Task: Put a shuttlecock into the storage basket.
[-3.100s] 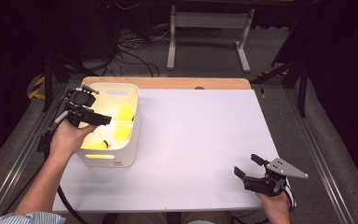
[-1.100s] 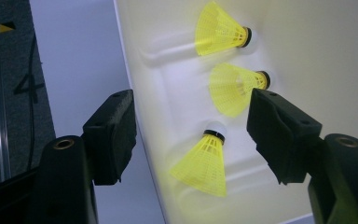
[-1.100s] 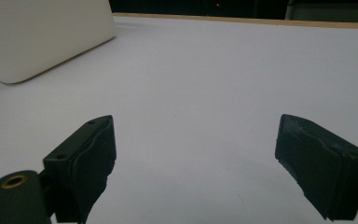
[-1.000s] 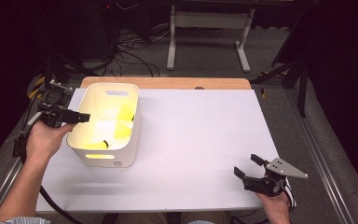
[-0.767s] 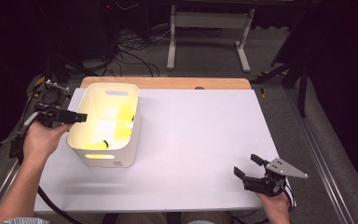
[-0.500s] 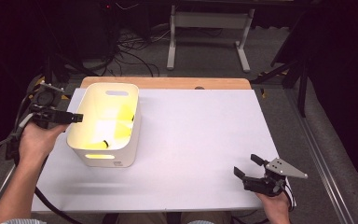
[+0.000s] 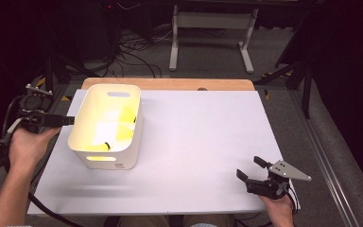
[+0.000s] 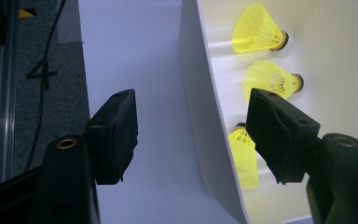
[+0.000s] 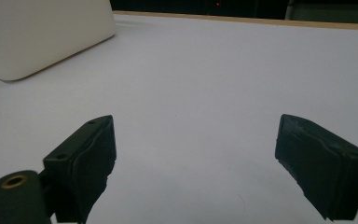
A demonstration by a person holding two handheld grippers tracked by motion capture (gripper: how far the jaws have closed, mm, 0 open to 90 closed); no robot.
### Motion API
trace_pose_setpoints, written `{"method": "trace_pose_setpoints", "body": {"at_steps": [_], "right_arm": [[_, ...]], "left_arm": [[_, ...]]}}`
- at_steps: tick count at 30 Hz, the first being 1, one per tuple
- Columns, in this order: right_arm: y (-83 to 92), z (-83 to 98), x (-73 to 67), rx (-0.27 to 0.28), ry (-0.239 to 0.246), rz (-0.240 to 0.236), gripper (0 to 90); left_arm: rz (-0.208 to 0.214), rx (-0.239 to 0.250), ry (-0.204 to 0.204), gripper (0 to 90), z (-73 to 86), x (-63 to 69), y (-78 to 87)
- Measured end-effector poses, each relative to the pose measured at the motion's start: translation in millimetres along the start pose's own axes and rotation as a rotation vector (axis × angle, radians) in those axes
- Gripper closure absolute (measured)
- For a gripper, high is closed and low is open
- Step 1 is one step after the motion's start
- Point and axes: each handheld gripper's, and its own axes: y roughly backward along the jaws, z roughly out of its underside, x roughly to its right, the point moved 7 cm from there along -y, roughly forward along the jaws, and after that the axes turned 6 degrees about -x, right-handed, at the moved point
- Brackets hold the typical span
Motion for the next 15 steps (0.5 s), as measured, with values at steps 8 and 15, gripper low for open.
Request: {"method": "trace_pose_setpoints", "body": {"at_steps": [8,15], "right_arm": [[-0.2,0.1,0.1,-0.001,-0.001,-0.001,12.9],[-0.1,0.2,0.5,-0.001,0.0,0.0,12.9]], "left_arm": [[-0.012,0.005,0.011,36.1,3.3,-5.7,0.3],[-0.016,0.008,0.022,35.5,4.9,-9.0,0.1]]}}
